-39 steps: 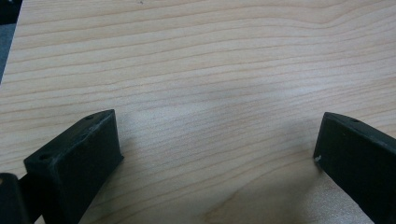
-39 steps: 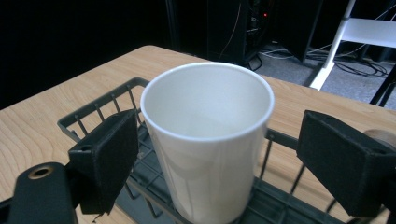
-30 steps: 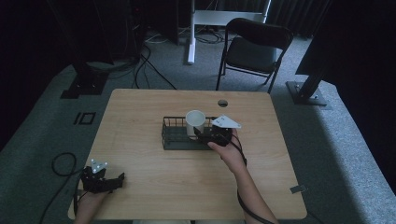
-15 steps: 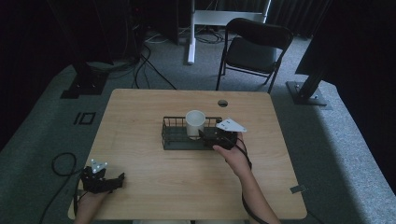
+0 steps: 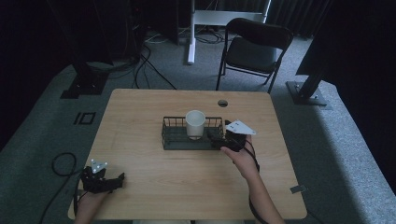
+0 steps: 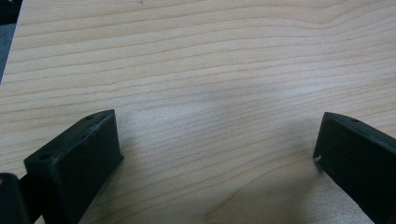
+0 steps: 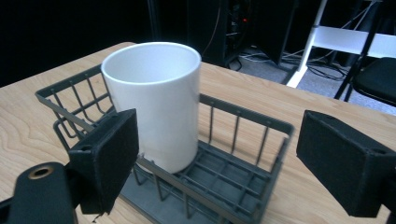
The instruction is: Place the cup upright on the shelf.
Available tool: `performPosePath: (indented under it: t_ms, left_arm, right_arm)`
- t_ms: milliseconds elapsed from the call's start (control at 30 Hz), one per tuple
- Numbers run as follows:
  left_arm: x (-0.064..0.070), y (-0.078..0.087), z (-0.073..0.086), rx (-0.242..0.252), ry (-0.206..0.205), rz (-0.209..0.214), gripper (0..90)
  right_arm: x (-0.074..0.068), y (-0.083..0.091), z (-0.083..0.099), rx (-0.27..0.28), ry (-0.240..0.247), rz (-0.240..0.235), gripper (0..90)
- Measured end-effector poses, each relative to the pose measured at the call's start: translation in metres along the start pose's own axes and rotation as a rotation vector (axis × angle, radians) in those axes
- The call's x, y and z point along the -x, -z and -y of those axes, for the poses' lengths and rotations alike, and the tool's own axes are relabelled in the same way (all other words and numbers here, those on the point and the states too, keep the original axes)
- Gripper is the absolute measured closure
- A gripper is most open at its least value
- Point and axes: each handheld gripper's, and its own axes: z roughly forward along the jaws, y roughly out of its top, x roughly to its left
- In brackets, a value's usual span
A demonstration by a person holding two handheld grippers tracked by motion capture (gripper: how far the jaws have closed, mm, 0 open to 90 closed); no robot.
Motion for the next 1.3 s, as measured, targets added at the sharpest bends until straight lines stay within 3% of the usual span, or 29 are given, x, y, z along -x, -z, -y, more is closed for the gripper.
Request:
performPosePath:
  t_ms: [467, 1000, 1300]
  left_arm:
    - [0.0, 0.0, 0.0, 0.0, 0.0, 0.0, 0.7]
    - [0.0, 0.0, 0.0, 0.0, 0.0, 0.0, 0.7]
    - [0.0, 0.0, 0.0, 0.0, 0.0, 0.0, 0.7]
  right_arm:
    - [0.018, 0.017, 0.012, -0.009, -0.006, 0.045, 12.7]
    - [0.045, 0.034, 0.046, -0.054, -0.079, 0.104, 12.3]
    - [0.054, 0.043, 0.066, -0.095, -0.089, 0.125, 12.3]
